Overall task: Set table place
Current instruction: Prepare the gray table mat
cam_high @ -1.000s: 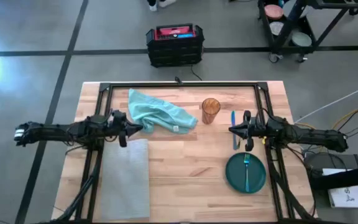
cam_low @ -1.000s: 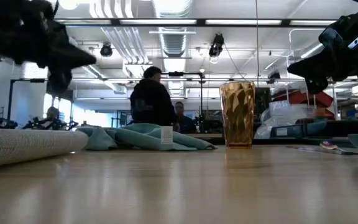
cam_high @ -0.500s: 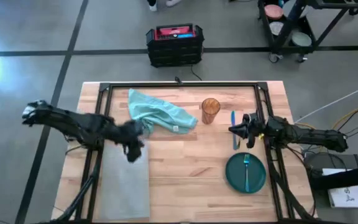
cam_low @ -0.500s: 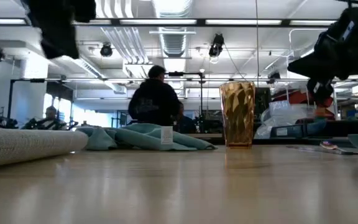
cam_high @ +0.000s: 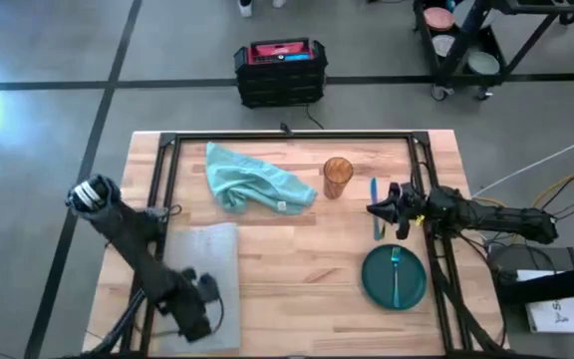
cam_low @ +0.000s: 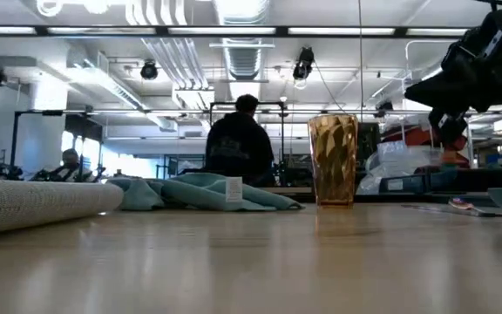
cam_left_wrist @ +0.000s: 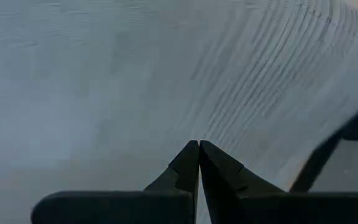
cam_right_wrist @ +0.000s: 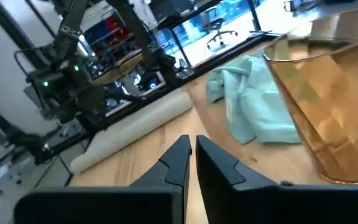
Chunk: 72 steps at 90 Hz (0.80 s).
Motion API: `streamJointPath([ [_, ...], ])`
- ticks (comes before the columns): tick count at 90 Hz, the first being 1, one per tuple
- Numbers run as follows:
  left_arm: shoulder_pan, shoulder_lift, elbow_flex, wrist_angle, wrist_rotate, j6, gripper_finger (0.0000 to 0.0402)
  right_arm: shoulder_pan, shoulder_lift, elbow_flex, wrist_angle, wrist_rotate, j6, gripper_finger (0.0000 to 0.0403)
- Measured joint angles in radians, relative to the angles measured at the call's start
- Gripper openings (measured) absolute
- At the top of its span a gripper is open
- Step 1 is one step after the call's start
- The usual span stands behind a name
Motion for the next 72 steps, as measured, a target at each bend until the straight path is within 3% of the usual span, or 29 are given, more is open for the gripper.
streamJointPath([
  [22,0.128,0.16,0.012,0.233,-0.003,0.158,0.0,0.066,0.08,0.0,0.089,-0.034,0.004,0.0014],
  [39,0.284,0.182,0.035,0.389,-0.111,0.384,0.0,0.14,0.196,0.017,0.214,-0.023,-0.034,0.0014],
  [56,0.408,0.182,0.04,0.455,-0.19,0.522,0.0,0.189,0.347,0.096,0.222,-0.006,-0.11,0.0014],
  [72,0.461,0.178,0.063,0.434,-0.28,0.555,0.0,0.221,0.526,0.197,0.219,0.002,-0.208,0.0014],
])
